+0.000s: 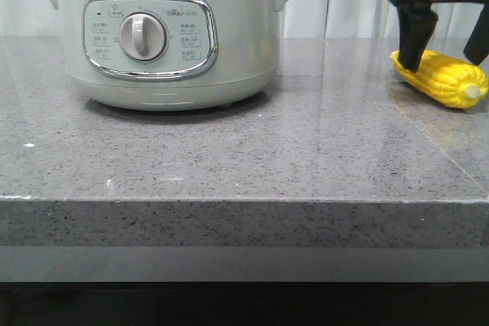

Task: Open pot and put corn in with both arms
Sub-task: 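Lower the right gripper onto the yellow corn cob and grasp it, then lift the corn with the right gripper and carry it over the pot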

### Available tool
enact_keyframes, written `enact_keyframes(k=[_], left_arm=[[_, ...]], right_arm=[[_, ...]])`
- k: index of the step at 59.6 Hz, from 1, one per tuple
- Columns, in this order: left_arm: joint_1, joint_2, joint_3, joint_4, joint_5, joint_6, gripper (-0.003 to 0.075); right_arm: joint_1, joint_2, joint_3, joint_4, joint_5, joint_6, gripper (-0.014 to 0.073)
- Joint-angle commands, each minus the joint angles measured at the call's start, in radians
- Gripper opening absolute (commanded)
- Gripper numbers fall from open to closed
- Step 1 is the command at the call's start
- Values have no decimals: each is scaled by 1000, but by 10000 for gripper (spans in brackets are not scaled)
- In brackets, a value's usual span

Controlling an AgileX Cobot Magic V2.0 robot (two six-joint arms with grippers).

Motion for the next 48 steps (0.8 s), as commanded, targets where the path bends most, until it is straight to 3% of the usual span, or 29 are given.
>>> enact_keyframes(k=[1, 25, 48], left_arm=[[-2, 11, -34, -8, -148, -4, 188], [-2, 11, -34, -8, -148, -4, 188], [-2, 11, -34, -8, -148, -4, 188]], right_arm=[[-1, -24, -44, -11, -43, -8, 594], [-1, 1, -46, -11, -49, -11, 309], [1, -16, -166, -11, 132, -11, 296]])
